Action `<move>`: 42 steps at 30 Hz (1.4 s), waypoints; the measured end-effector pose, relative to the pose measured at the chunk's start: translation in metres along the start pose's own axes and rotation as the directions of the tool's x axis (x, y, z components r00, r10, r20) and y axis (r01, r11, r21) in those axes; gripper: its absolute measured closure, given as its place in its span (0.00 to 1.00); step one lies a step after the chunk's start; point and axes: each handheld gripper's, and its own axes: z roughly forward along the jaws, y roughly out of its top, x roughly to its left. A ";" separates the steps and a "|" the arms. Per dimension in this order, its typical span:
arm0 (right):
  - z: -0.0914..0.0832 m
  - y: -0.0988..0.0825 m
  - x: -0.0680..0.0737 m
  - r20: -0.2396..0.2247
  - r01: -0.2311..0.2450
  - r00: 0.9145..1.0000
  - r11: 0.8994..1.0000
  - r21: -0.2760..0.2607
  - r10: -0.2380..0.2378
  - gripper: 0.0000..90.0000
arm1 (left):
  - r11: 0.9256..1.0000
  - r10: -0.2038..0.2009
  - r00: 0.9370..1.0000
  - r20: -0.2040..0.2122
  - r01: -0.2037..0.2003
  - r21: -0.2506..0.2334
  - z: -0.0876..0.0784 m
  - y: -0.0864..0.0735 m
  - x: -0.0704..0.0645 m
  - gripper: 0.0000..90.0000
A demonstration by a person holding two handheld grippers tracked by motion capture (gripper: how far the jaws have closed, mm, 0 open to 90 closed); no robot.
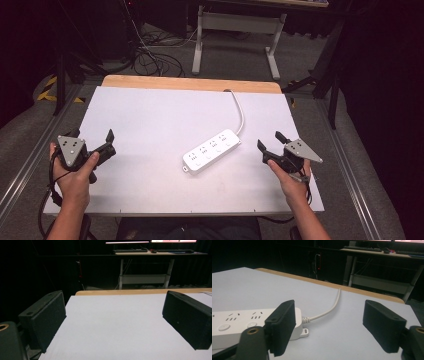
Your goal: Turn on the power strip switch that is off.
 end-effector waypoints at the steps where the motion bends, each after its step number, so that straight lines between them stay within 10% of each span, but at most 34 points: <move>1: 0.000 0.000 0.000 -0.001 0.000 1.000 1.000 -0.001 0.000 0.31 | 1.000 0.000 1.000 0.000 0.000 0.000 0.000 0.000 0.000 0.06; 24: -0.007 0.003 0.001 -0.056 0.022 0.998 1.000 -0.007 -0.023 0.97 | 1.000 0.011 1.000 0.006 -0.011 0.003 0.002 0.000 -0.001 0.07; 42: 0.001 0.016 0.000 -0.117 0.017 0.993 0.999 -0.029 -0.021 1.00 | 1.000 0.011 1.000 0.012 -0.011 0.007 0.003 -0.001 -0.002 0.07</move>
